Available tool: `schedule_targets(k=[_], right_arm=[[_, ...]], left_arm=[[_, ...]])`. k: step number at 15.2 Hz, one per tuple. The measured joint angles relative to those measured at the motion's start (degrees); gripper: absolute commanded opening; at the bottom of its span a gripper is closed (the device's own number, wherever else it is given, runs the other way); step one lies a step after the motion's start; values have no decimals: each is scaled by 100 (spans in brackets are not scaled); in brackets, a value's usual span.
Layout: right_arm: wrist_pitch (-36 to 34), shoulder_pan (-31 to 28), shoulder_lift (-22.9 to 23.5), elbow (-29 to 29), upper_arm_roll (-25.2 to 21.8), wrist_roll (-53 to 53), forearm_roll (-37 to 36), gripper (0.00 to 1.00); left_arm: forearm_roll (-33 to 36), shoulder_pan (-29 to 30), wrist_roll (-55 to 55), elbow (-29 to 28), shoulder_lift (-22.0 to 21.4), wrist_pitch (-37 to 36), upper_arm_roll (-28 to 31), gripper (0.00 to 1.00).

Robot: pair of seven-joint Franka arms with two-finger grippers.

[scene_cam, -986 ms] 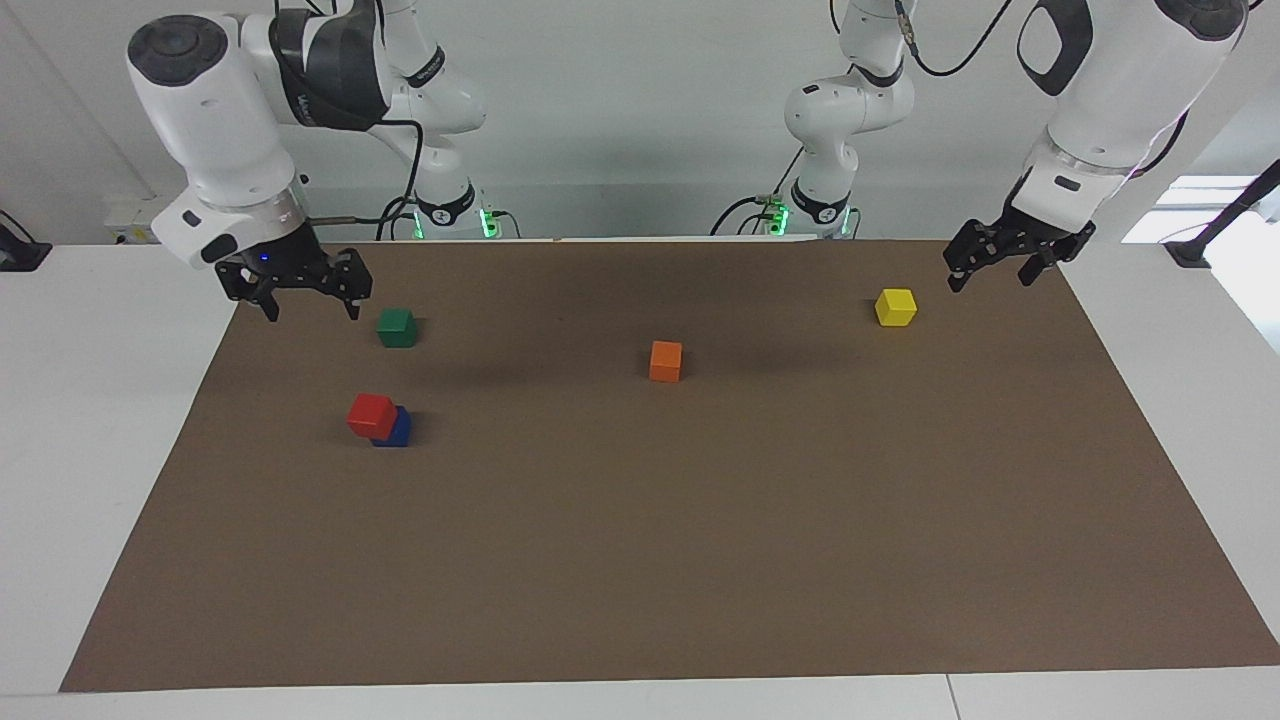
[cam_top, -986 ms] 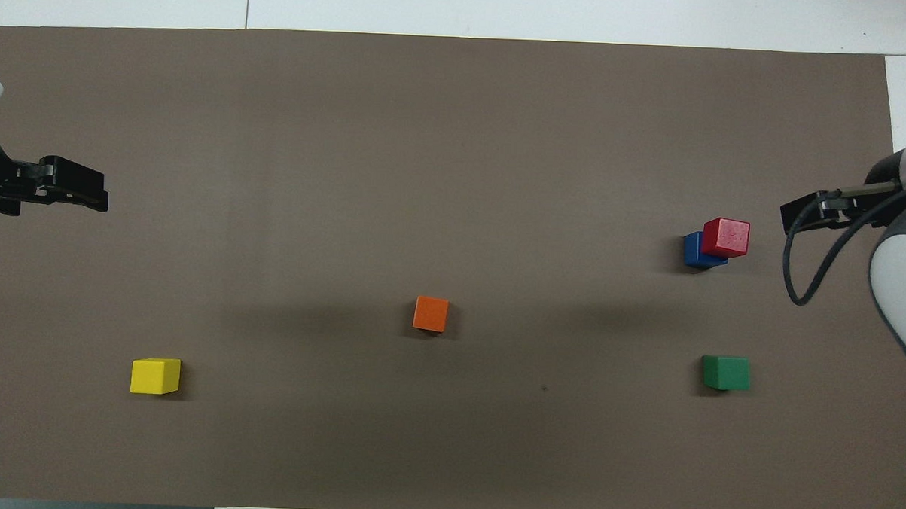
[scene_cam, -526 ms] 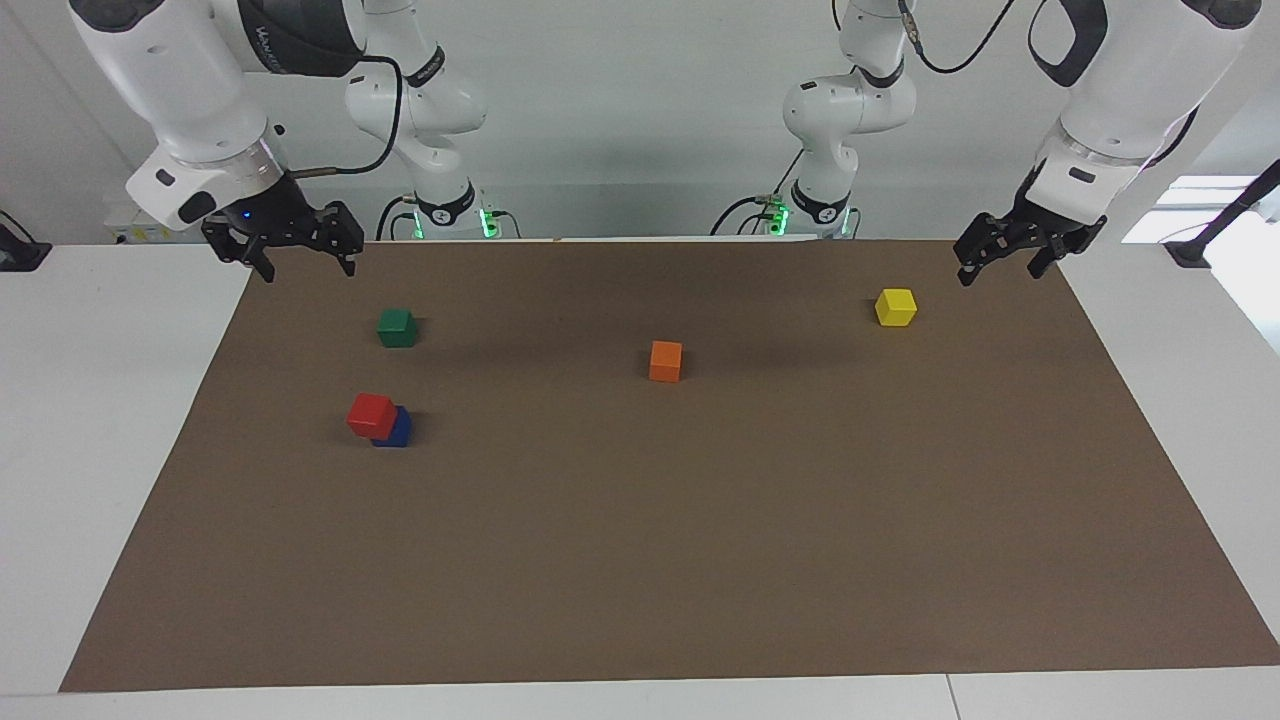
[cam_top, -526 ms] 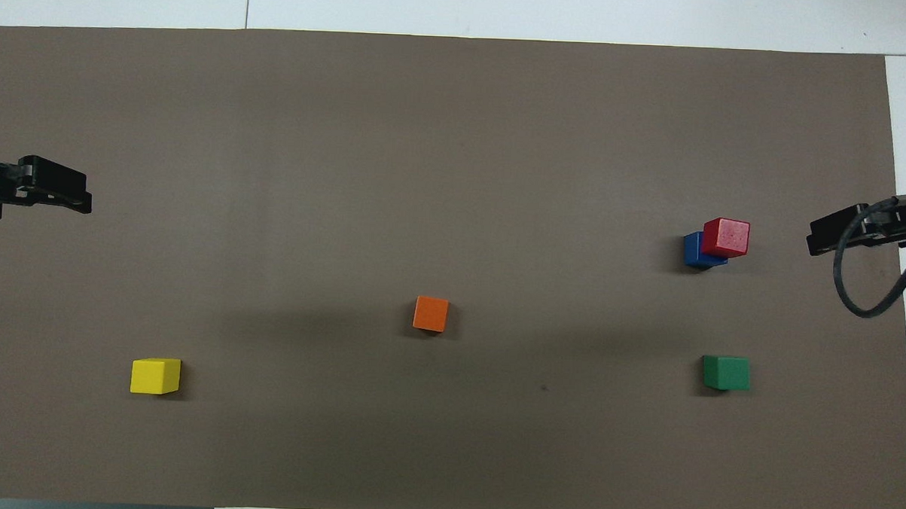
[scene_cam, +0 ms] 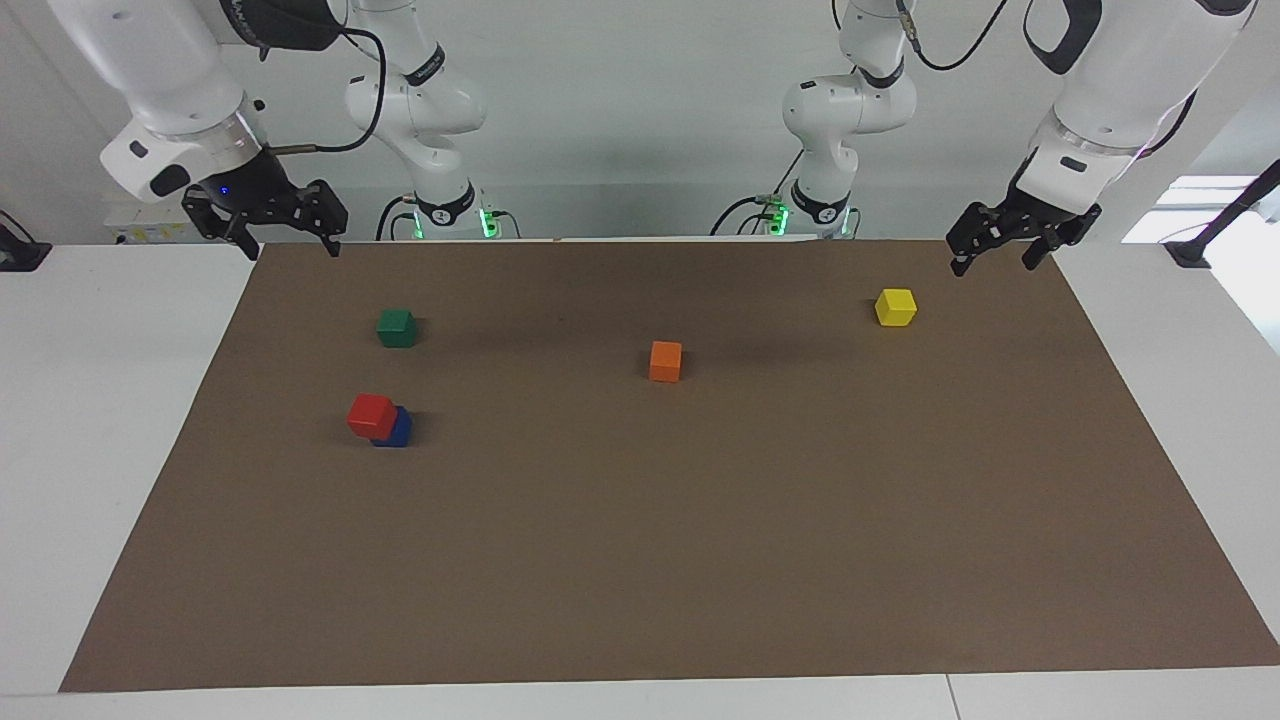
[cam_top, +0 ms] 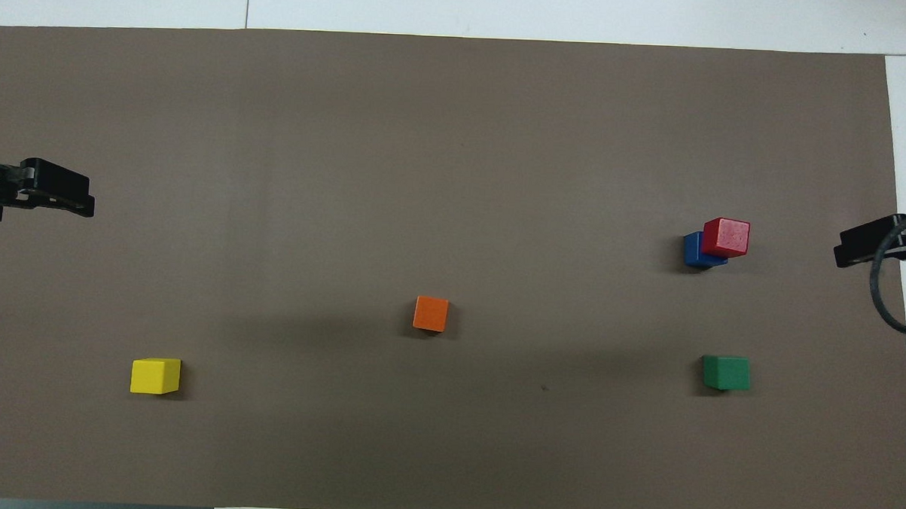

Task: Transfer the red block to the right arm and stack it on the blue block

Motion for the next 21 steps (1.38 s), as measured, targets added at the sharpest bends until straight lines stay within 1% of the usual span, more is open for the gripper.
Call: schedule_targets(k=[3, 5, 7, 11, 16, 21], right_arm=[[23, 0, -429, -309, 1, -10, 0, 100], [245, -1, -527, -455, 0, -119, -47, 100], [302, -7, -518, -527, -3, -181, -171, 100], [290, -10, -516, -596, -13, -188, -183, 100], [285, -13, -516, -597, -16, -147, 63, 100], [285, -28, -516, -597, -23, -143, 67, 100]], left_arm=[[0, 0, 0, 23, 1, 2, 30, 100], [0, -1, 0, 23, 1, 2, 35, 100], [0, -3, 0, 24, 1, 0, 35, 100], [0, -12, 0, 24, 1, 1, 34, 100], [0, -15, 0, 24, 1, 1, 34, 100], [0, -18, 0, 24, 1, 1, 34, 100]])
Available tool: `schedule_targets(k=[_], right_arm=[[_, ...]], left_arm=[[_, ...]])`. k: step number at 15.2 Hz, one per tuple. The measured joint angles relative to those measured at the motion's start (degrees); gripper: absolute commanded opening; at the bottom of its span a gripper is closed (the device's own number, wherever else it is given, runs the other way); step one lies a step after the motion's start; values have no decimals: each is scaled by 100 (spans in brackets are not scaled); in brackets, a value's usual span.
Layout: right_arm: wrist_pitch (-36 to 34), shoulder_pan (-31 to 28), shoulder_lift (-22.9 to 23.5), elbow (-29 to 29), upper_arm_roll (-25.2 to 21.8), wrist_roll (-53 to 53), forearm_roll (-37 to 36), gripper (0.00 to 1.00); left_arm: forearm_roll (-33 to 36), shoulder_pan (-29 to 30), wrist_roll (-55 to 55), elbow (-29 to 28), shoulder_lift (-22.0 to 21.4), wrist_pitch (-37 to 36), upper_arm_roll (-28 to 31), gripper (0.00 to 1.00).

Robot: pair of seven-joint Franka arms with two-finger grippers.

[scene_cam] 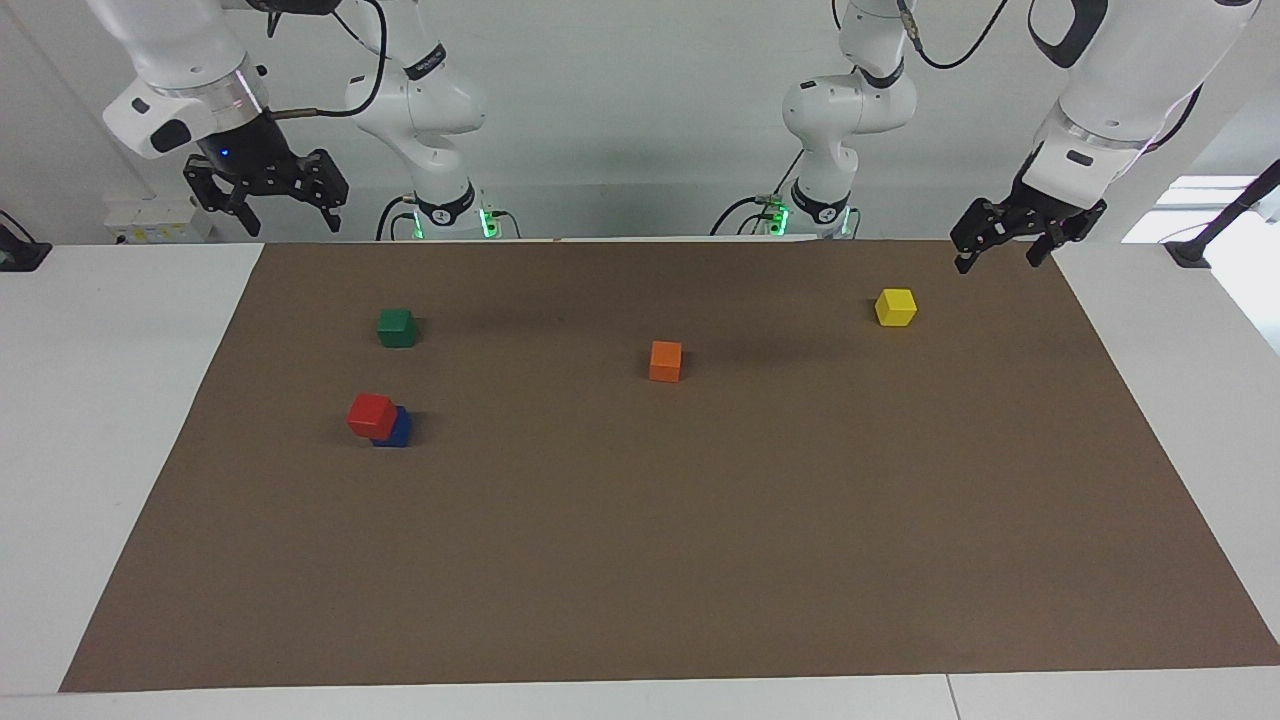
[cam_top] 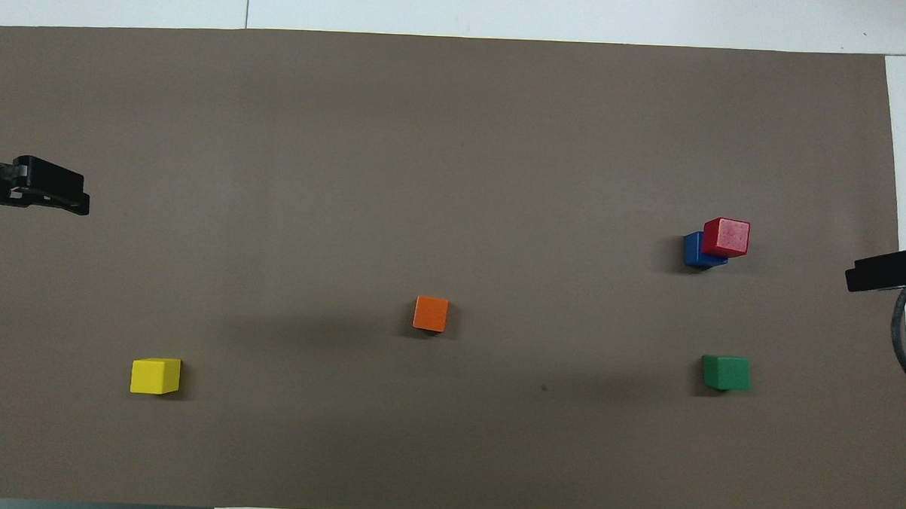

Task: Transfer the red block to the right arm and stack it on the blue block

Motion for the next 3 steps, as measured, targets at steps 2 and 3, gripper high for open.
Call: schedule_targets(k=[2, 3], right_arm=[[0, -1, 0, 0, 0, 0, 0, 100], [0, -1, 0, 0, 0, 0, 0, 100]], left_arm=[[0, 0, 0, 0, 0, 0, 0, 100], [0, 0, 0, 0, 0, 0, 0, 100]])
